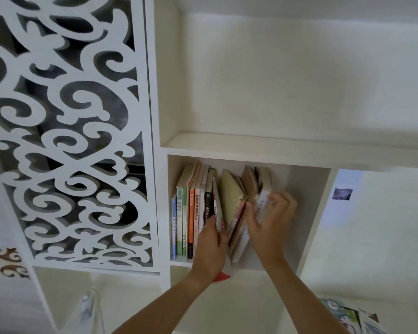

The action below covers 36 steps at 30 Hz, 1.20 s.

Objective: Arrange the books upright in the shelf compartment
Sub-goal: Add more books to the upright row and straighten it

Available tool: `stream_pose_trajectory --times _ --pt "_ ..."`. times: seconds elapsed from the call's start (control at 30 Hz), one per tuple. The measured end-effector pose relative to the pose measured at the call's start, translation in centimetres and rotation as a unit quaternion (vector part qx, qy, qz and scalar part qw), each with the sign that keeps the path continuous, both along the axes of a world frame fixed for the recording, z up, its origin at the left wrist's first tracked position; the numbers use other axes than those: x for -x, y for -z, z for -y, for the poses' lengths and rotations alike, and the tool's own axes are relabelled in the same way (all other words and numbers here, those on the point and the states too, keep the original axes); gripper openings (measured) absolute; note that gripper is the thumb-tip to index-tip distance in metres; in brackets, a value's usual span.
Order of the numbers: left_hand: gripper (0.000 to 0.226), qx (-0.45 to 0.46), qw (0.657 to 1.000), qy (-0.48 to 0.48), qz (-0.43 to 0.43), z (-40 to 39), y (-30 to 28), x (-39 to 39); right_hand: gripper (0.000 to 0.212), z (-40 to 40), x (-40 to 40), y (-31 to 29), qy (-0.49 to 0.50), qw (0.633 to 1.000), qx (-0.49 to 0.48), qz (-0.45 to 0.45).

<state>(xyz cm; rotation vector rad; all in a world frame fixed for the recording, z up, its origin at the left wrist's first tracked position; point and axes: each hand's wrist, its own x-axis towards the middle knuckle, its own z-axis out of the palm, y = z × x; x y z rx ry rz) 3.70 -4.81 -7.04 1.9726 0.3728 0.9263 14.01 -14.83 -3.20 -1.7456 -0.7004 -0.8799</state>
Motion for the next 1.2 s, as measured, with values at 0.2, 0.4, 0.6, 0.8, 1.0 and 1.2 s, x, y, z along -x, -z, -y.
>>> stream_pose_trajectory --times 0.2,0.4,0.6,0.8,1.0,1.2 --pt "0.059 -0.102 0.992 0.039 0.067 0.8 1.0 -0.9 0.091 1.3 -3.3 1.2 -0.054 0.977 -0.107 -0.179" --pt "0.052 -0.078 0.994 0.012 0.069 -1.3 1.9 -2.0 0.052 2.8 -4.0 0.1 -0.209 0.898 -0.088 -0.376" --pt "0.046 -0.117 0.991 0.009 0.071 -1.4 3.6 -1.7 0.065 1.4 -3.6 1.2 -0.306 0.846 -0.021 -0.437" --pt "0.055 -0.220 0.952 -0.174 -0.125 0.7 4.5 -2.8 0.086 -1.1 -3.0 0.5 -0.348 0.850 0.108 -0.381" --pt "0.049 -0.293 0.901 -0.188 -0.259 -0.3 4.5 -1.9 0.082 -2.6 -2.8 0.7 -0.318 0.868 0.126 -0.359" --pt "0.055 -0.310 0.880 -0.150 -0.326 -1.5 5.3 -1.7 0.081 -2.6 -2.7 0.7 -0.311 0.877 0.141 -0.338"
